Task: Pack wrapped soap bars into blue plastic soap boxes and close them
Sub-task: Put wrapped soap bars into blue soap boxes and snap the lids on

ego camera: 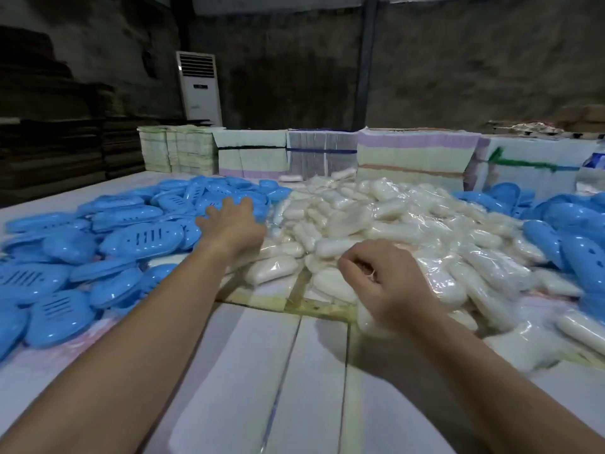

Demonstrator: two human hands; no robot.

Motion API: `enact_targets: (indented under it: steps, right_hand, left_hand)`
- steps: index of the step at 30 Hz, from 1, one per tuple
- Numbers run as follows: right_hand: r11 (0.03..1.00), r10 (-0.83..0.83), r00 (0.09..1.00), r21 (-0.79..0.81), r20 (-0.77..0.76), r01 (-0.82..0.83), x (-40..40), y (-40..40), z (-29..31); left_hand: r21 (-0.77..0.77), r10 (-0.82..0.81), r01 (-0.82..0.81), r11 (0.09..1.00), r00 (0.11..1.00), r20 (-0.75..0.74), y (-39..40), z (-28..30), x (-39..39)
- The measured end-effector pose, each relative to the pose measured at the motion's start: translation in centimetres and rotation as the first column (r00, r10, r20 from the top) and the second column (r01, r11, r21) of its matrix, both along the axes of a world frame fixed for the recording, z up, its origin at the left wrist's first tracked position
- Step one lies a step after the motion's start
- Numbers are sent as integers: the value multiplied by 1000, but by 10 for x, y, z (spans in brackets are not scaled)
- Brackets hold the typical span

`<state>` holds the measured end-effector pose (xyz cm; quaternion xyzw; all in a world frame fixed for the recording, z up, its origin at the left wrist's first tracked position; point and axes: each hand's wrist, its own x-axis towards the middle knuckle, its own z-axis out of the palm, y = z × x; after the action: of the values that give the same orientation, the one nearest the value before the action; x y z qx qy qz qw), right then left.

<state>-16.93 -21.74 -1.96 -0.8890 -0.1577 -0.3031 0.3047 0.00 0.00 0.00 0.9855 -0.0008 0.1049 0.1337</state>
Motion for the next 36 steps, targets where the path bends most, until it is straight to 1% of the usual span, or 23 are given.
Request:
enact_targets:
  steps: [1, 2, 3, 4, 7, 11, 14, 16, 18, 20, 22, 23, 25, 27, 29, 30, 32, 33, 34, 35, 36]
  right_hand:
    - [1000, 15, 1000, -13, 6, -15, 0, 2, -1]
    - [999, 15, 1000, -34, 4, -15, -1, 4, 0]
    - [998, 23, 1000, -50, 5, -22, -1, 4, -1]
    - [999, 20, 1000, -48, -15, -21, -2, 5, -3]
    - [999, 12, 1000, -40, -8, -13, -1, 4, -4]
    - [1000, 3, 1000, -7, -14, -3, 2, 5, -9]
    - [1000, -12, 1000, -5, 20, 13, 4, 4, -11]
    - [1000, -19, 1000, -5, 21, 19, 4, 3, -11]
    - [1000, -5, 1000, -5, 29, 5, 4, 4, -11]
    - [1000, 15, 999, 11, 42, -16, 3, 5, -10]
    - [999, 23, 998, 29, 64, -25, 3, 5, -9]
    - [999, 24, 997, 36, 75, -27, 4, 5, -8]
    - [998, 26, 995, 50, 92, -31, 4, 4, -5]
    - [998, 10, 993, 58, 121, -17, 4, 2, -2]
    - [993, -59, 989, 106, 139, 44, 3, -3, 1]
    - [986, -106, 984, 144, 142, 85, 3, -7, 2]
    - [961, -201, 970, 222, 140, 168, 3, -18, 6]
    - [946, -238, 962, 254, 131, 200, 5, -25, 8]
    - [934, -264, 958, 278, 112, 225, 6, -31, 10]
    - [928, -277, 958, 281, 77, 246, 7, -37, 12]
    - [932, -278, 960, 250, 34, 261, 7, -41, 12]
  left_hand:
    - [36, 33, -31, 999, 998, -51, 5, -1, -2]
    - [59, 43, -39, 998, 997, -69, 7, -4, -1]
    - [53, 44, -39, 998, 995, -86, 10, -8, 2]
    - [22, 36, -34, 999, 996, -83, 13, -9, 4]
    - [-47, -21, 19, 999, 1000, -23, 13, -12, 9]
    - [-129, -46, 53, 990, 997, 55, 17, -14, 15]
    - [-149, -50, 45, 988, 998, -31, 19, -17, 21]
    - [-147, -36, 31, 989, 999, -34, 21, -17, 22]
    - [-176, -37, 48, 983, 997, 64, 21, -14, 20]
    - [-236, -87, 139, 962, 972, 217, 16, -10, 13]
    - [-334, -188, 308, 891, 919, 346, 2, -3, -2]
    - [-408, -230, 385, 828, 896, 379, -9, 1, -12]
    - [-591, -298, 481, 648, 874, 384, -30, 9, -35]
    - [-724, -383, 529, 443, 842, 381, -49, 13, -55]
    - [-792, -460, 553, 261, 792, 402, -65, 11, -71]
    - [-825, -478, 539, 172, 778, 408, -70, 8, -77]
    - [-889, -492, 457, 12, 777, 392, -75, -2, -86]
    - [-907, -501, 421, -34, 778, 380, -75, -9, -89]
    - [-913, -511, 406, -35, 778, 365, -73, -15, -92]
    - [-907, -526, 420, 21, 776, 347, -72, -20, -95]
    - [-889, -549, 449, 92, 767, 331, -71, -24, -98]
